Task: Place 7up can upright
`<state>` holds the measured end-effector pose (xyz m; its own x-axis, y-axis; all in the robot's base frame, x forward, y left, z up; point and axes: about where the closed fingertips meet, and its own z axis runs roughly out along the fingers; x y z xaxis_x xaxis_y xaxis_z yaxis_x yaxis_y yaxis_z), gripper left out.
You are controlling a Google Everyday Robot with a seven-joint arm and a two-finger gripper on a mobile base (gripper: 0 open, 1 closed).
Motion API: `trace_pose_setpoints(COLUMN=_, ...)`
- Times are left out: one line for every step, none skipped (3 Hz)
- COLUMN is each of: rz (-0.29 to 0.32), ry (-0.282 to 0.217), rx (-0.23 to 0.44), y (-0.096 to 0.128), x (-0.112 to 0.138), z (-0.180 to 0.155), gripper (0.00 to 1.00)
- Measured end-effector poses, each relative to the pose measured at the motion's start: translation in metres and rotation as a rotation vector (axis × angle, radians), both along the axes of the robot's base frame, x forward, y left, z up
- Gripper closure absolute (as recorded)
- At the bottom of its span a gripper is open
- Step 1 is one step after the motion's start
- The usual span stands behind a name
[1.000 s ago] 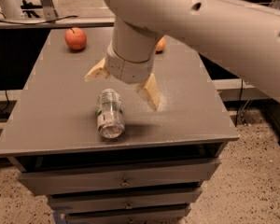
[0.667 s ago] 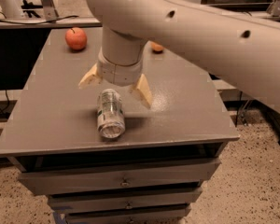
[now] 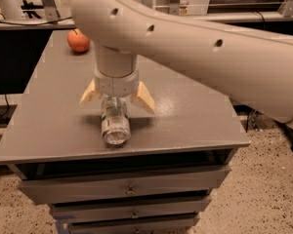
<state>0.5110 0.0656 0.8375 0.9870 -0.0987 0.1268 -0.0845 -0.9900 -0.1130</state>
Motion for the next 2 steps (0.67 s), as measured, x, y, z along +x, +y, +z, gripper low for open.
trace_pose_setpoints(rz=0.107, ry=0.013, rx=-0.117, y=0.0063, x=-0.0134, z=-0.0177, gripper=0.25)
trace_pose_setpoints(rz=0.163, ry=0.022, rx=-0.182, y=0.0093, x=-0.0176, z=-0.0236, gripper=0.46)
